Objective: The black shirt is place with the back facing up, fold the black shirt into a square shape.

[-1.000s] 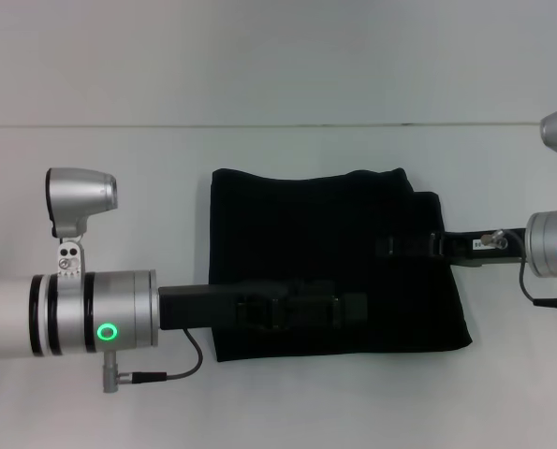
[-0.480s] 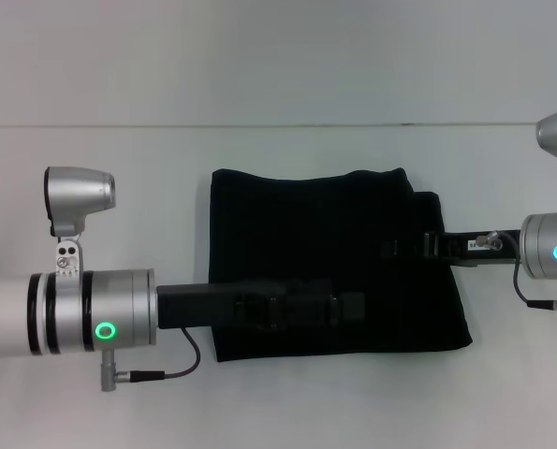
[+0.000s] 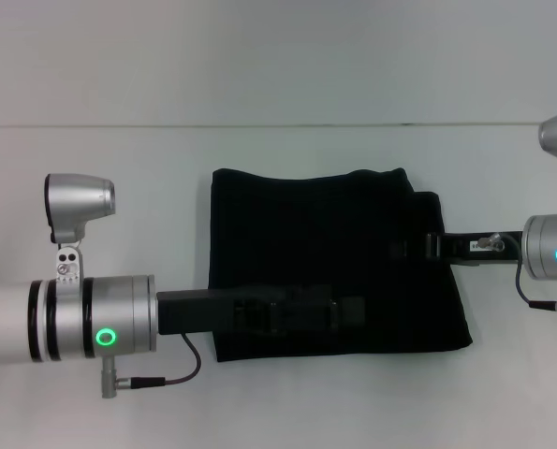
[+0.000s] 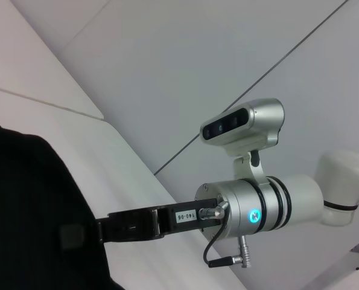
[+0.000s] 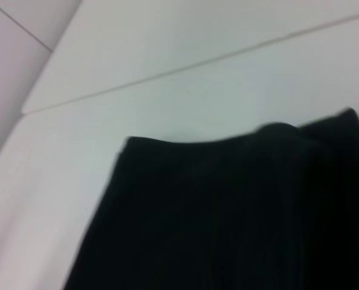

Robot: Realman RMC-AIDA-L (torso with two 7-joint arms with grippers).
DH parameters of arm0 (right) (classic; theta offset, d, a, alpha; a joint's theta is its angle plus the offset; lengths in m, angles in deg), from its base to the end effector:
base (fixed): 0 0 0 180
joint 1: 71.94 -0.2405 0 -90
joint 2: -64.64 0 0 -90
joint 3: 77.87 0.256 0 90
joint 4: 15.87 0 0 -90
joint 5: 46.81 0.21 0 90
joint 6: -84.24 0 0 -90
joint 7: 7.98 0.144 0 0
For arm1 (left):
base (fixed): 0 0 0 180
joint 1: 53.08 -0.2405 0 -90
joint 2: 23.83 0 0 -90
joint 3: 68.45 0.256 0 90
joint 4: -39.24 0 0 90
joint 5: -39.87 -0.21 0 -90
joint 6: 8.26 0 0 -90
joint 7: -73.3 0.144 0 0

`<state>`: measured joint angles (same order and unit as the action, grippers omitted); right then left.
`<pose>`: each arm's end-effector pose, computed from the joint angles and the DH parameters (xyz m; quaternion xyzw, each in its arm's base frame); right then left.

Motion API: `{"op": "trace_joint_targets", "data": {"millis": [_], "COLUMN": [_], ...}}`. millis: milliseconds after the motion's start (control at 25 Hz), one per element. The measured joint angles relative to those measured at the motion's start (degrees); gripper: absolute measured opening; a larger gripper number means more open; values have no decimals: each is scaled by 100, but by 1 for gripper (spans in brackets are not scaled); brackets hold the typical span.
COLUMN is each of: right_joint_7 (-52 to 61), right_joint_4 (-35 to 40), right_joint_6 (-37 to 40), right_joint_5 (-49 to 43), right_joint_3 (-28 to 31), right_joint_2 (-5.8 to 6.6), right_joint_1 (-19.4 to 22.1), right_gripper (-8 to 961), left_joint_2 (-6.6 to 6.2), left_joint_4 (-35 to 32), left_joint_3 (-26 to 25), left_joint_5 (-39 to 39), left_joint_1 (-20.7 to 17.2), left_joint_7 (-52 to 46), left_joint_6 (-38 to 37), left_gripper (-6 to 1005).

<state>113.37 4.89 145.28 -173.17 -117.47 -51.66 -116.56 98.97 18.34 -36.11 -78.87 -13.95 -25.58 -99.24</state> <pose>0.2658 0.3984 -0.0383 -0.8004 0.5567 0.1481 0.1657 -0.2139 0.3180 -0.0667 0.8512 0.4200 0.3109 0.0498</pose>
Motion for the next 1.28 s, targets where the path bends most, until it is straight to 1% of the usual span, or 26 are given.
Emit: {"op": "trace_joint_targets", "data": {"millis": [40,120,160,280,480,560,720,920,1080,1280], "right_joint_7": [-89,-303,-303,-331,-206,-167,-132,-124,-122,-131], "right_joint_4": [23,150,150,452,818,879,906,879,758,523], "right_joint_6": [71,358,358,694,1073,1155,1187,1148,1042,683], "right_joint_5": [72,350,350,558,632,630,606,577,485,97], "right_joint_3": [5,11,11,14,14,14,1,-29,-39,-45], "right_joint_2": [1,11,11,30,79,116,197,264,270,237], "right_joint_1": [5,26,26,65,90,93,123,229,308,345], "right_gripper": [84,84,84,84,85,85,85,84,84,87], "left_joint_2": [0,-2,-8,-29,-36,-37,-37,-35,-29,-32], "left_joint_4": [0,-5,-11,-16,-19,-19,-19,-11,2,-4], "left_joint_3": [0,-2,-7,-32,-53,-53,-53,-53,-29,-49], "left_joint_5": [0,-1,-1,0,26,34,39,42,44,57], "left_joint_1": [-1,-2,-2,-2,-18,-22,-28,-28,-10,18], "left_joint_7": [-8,-25,-32,-49,-61,-88,-165,-221,-289,-368], "left_joint_6": [1,2,3,-13,-19,-7,-1,-7,3,137], "left_gripper": [936,936,936,937,937,937,937,936,936,936]}}
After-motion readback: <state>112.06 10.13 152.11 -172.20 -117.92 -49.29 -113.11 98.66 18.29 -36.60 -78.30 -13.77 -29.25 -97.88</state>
